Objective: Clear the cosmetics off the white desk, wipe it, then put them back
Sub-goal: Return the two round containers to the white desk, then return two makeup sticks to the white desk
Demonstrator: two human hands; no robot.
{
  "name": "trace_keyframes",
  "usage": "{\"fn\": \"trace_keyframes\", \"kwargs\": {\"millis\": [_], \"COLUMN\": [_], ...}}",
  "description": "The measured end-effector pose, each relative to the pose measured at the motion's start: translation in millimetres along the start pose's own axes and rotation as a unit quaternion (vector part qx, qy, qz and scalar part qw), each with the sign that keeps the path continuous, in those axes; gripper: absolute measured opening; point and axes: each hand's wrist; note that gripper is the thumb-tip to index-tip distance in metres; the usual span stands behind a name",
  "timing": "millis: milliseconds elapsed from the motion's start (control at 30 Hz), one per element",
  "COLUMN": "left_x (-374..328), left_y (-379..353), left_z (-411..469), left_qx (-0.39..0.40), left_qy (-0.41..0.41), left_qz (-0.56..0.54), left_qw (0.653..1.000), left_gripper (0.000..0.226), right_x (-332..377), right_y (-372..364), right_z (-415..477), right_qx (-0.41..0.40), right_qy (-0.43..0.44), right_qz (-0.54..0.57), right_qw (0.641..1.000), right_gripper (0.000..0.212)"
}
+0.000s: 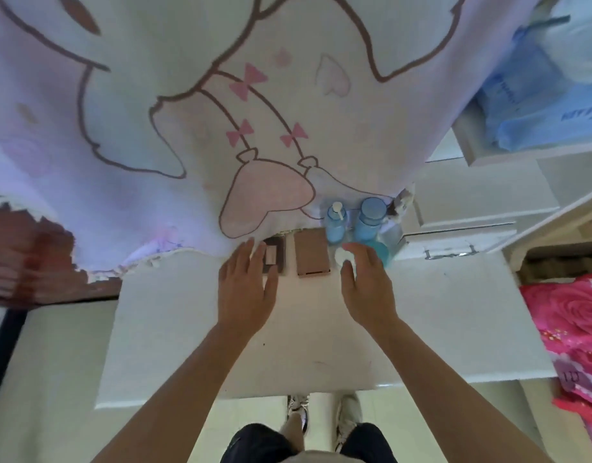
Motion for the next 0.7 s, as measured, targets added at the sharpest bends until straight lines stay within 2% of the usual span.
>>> {"fn": "trace_keyframes", "kwargs": {"millis": [100,233,433,700], "left_x": [19,48,89,167], "left_y": [64,155,276,377], "left_z": [-46,-126,-267,-481], "left_qx": [-0.103,-0.171,-0.265,-0.355], "left_qy": [0.054,0.137,0.327,0.44], "left_qz": [0.047,0.131,0.18,0.185], "left_qw": [0.992,0.967,0.889,0.804], "left_gripper": [0.052,0.053,0.056,0.059], "right_x": [58,161,310,491], "right_y": [-19,-46,-70,-123], "right_z": [-4,-34,-119,-292], "right_qx": [0.035,0.071,0.116,0.154], "right_qy": [0.123,0.258,0.403,0.553], "right_qz": [0.003,-0.021,0.021,0.038], "right_qw": [0.992,0.963,0.907,0.818], "right_gripper": [0.029,0.051,0.058,0.06]}}
Point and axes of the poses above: each hand's wrist, its own z-axis towards the middle knuckle, its own y-axis out of the back of the hand, x = y × z, and after that the axes turned 15 degrees about -z, right-handed
